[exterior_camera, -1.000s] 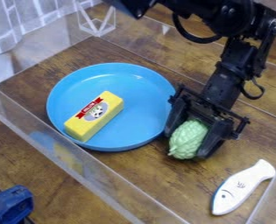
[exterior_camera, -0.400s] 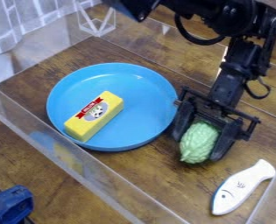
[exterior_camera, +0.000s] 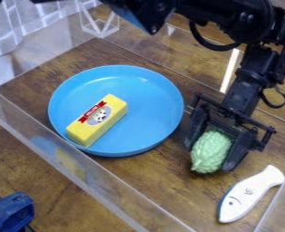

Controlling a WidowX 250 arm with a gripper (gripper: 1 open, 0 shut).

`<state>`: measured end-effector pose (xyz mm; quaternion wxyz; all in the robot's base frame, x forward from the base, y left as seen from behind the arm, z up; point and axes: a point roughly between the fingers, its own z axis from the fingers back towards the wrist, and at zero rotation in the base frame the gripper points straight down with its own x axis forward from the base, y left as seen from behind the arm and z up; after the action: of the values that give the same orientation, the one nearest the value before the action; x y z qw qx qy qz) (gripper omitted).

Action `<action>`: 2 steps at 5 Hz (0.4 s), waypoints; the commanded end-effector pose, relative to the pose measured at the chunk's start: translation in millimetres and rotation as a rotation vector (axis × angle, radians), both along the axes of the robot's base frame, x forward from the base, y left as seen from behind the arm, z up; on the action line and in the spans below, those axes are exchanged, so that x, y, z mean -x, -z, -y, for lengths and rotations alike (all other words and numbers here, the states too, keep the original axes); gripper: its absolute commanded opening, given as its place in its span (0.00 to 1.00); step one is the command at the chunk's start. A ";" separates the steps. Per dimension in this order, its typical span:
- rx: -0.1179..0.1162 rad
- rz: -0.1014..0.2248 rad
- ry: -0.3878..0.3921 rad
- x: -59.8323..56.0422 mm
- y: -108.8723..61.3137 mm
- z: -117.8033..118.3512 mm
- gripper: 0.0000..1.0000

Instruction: Put the green object in the blue tray

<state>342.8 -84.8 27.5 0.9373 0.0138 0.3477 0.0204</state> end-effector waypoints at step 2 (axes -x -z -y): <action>0.006 0.051 -0.021 2.9 1.7 -18.4 0.00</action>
<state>335.3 -76.5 23.3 0.9387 0.0086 0.3439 0.0221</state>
